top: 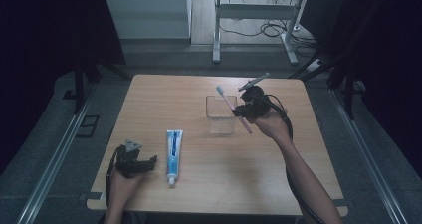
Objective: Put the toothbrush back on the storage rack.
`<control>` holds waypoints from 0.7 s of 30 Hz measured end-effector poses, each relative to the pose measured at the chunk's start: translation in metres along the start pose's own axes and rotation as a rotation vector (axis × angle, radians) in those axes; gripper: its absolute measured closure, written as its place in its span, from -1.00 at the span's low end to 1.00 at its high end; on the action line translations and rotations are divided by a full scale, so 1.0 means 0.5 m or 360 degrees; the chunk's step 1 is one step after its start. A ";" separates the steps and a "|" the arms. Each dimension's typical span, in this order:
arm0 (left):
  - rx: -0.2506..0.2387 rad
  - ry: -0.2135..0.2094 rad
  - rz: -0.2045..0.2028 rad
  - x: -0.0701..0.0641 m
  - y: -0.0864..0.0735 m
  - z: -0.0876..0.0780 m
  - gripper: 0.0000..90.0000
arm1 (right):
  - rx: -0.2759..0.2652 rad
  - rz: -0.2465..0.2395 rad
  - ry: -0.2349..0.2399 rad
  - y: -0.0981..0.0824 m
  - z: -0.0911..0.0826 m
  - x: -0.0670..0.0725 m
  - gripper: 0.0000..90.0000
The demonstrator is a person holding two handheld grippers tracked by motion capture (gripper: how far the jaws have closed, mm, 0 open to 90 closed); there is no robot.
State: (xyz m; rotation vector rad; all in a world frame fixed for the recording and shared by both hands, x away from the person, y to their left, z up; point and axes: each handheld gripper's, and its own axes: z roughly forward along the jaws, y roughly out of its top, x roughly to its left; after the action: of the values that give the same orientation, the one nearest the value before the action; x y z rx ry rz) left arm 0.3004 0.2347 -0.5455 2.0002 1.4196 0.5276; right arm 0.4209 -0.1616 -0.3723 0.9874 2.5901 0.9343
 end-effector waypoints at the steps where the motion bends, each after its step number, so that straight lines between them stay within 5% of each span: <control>1: 0.0000 0.0000 0.0000 0.000 0.000 0.000 -0.71 | -0.0003 0.0002 -0.0004 0.002 0.001 0.000 0.74; 21: 0.0000 0.0003 0.0007 0.000 0.000 0.000 -0.71 | -0.0122 0.0021 -0.0008 0.069 0.028 -0.015 0.74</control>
State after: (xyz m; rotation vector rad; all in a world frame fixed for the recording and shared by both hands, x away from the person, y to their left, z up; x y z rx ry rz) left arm 0.3006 0.2348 -0.5456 2.0035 1.4166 0.5319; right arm 0.4502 -0.1397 -0.3614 0.9866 2.5263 1.0252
